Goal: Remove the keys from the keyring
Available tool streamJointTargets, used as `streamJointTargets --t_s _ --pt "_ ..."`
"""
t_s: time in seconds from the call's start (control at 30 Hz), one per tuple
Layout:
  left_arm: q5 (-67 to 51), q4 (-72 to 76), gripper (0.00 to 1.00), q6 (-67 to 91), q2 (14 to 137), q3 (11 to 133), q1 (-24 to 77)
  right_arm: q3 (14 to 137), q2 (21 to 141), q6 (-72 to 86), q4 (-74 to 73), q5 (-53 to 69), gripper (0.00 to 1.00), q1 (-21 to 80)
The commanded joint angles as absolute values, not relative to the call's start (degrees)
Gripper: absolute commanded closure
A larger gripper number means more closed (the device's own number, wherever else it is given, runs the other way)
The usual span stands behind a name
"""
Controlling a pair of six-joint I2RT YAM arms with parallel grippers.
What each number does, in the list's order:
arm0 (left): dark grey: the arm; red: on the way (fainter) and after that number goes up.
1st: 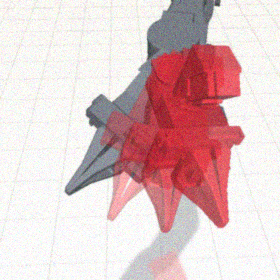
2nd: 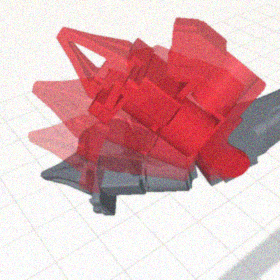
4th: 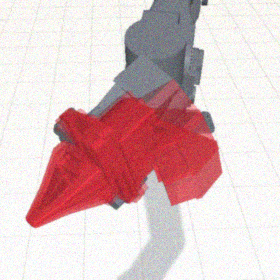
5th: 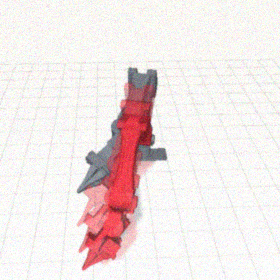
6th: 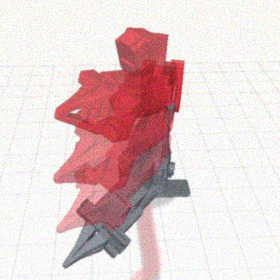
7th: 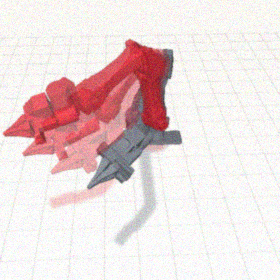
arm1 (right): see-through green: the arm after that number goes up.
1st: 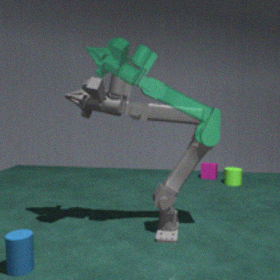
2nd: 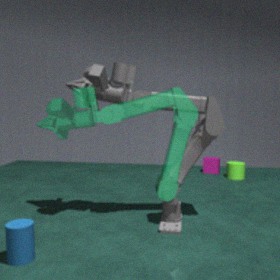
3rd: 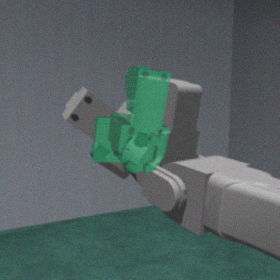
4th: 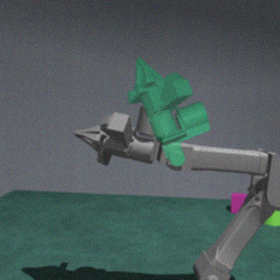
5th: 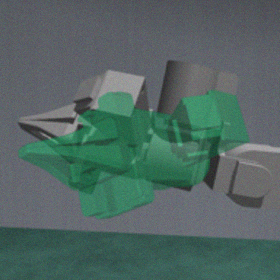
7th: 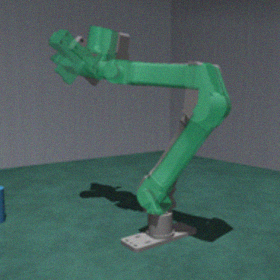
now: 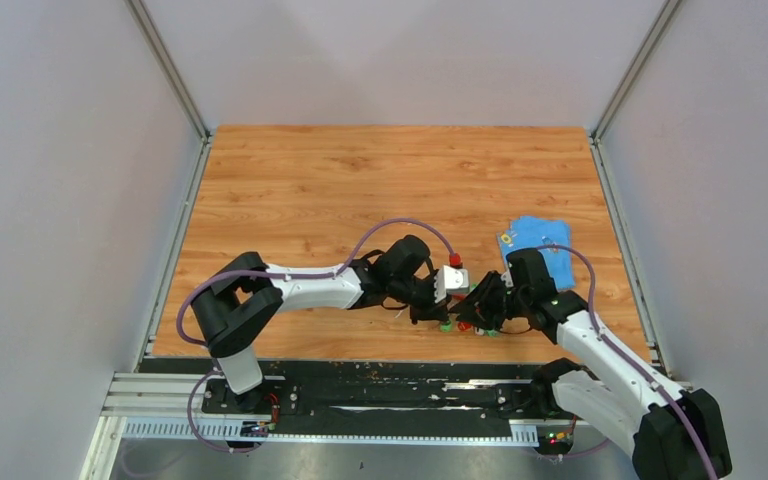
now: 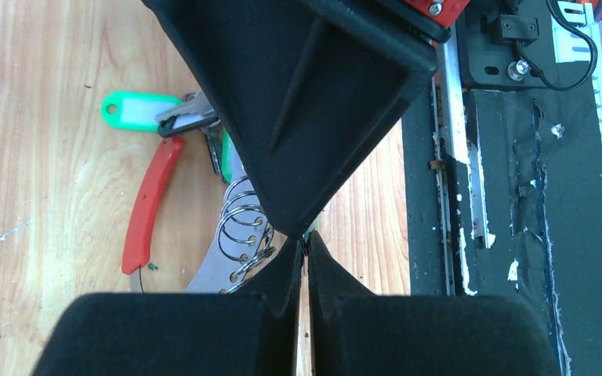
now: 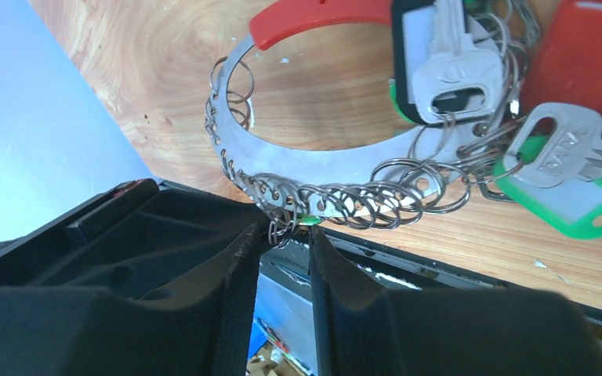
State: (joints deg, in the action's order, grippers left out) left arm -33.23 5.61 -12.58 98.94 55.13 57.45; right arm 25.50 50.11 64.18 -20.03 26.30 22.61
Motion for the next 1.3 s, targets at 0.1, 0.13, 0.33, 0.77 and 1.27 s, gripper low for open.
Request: streamJointTargets --t_s 0.1,0.13,0.33,0.77,1.27 --pt "-33.3 5.3 1.00 -12.0 101.5 58.2 58.7 23.5 48.4 68.8 -21.5 24.6 0.76 20.7" --pt "-33.3 5.3 1.00 -12.0 101.5 58.2 58.8 23.3 48.1 68.9 -21.9 24.5 0.77 20.4" --pt "-33.1 5.3 1.00 -12.0 101.8 58.3 59.0 23.0 47.4 68.7 -22.5 24.1 0.83 19.3" --pt "-32.5 5.3 1.00 -11.9 101.5 58.3 59.0 24.5 52.5 65.3 -22.3 26.9 0.99 18.9" --pt "-28.8 5.3 1.00 -12.0 97.5 55.8 54.9 34.2 63.9 47.7 -13.7 49.2 1.00 14.4"
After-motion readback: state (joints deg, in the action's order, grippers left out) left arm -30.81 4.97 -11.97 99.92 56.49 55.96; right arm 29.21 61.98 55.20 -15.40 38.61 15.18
